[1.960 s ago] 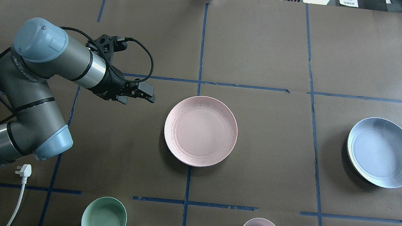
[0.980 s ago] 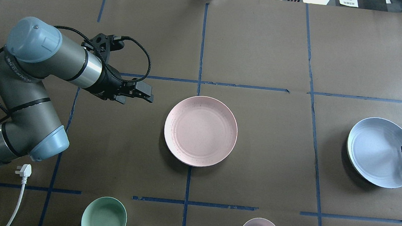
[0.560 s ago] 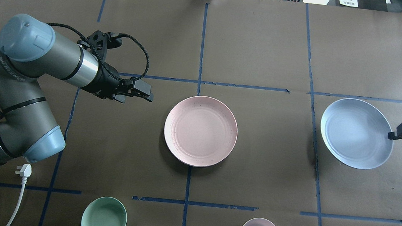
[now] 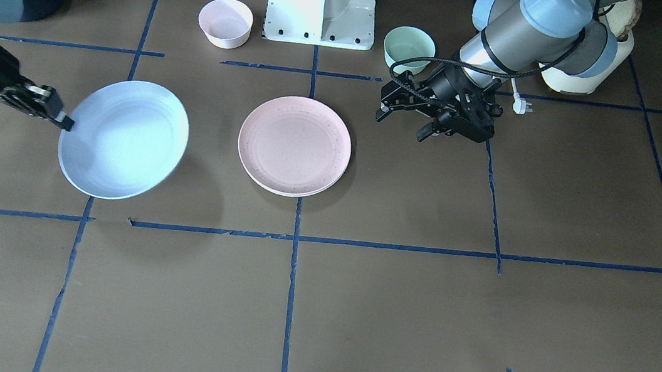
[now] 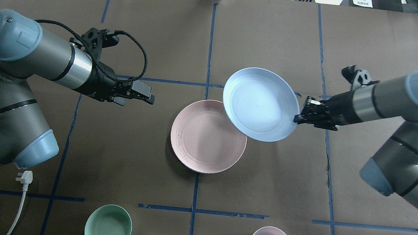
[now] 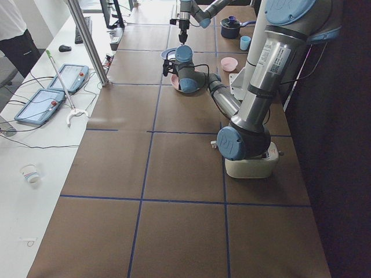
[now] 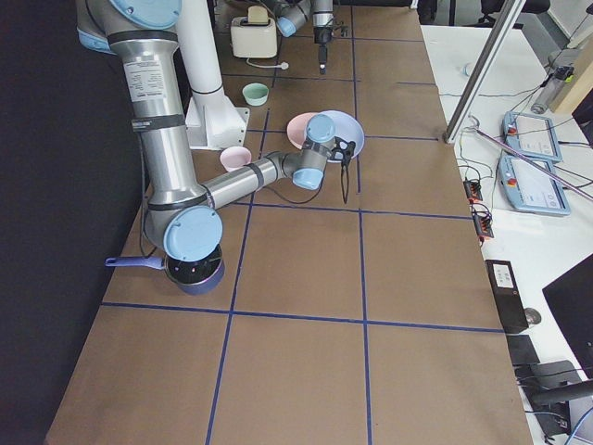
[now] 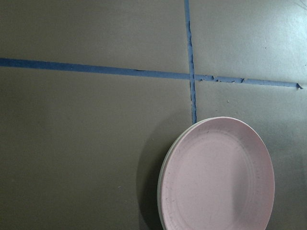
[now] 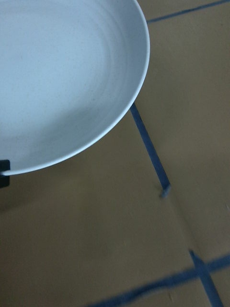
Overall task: Stack three plates with pink and blue
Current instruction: 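Carry the light blue plate onto the pink plate and release it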
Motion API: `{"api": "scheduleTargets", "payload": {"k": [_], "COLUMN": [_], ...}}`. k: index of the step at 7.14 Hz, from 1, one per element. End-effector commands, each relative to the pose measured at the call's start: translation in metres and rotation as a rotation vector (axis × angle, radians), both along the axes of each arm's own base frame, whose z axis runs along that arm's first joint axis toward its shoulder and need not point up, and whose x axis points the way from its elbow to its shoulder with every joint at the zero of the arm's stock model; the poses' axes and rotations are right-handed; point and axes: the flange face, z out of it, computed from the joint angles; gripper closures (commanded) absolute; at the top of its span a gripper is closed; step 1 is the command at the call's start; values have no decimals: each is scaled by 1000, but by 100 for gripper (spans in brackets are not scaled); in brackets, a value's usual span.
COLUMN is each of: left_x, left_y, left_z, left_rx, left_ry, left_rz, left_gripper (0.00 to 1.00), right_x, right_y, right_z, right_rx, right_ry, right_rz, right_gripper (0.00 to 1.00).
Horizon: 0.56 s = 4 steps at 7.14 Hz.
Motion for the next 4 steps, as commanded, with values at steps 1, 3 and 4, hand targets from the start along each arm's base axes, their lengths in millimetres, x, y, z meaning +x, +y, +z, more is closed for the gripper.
{"api": "scheduleTargets", "payload": {"k": [1,3,4], "left_x": [-11,-12,-11], "left_y": [-2,-3,-4], "left_z": [1,1,2], "left_rx": [1,0,0], "left_ry": [3,1,0], "left_rz": [-12,-16,-16], "left_gripper": [0,0,0], "right_x": [-76,-105,-106], "right_y": [29,55,58], "right_z": [-47,-47,-47], "right_rx": [-39,-14,-12], "right_ry": [11,28,27], "right_rz": [13,24,19], "right_gripper": [99,98,93]}}
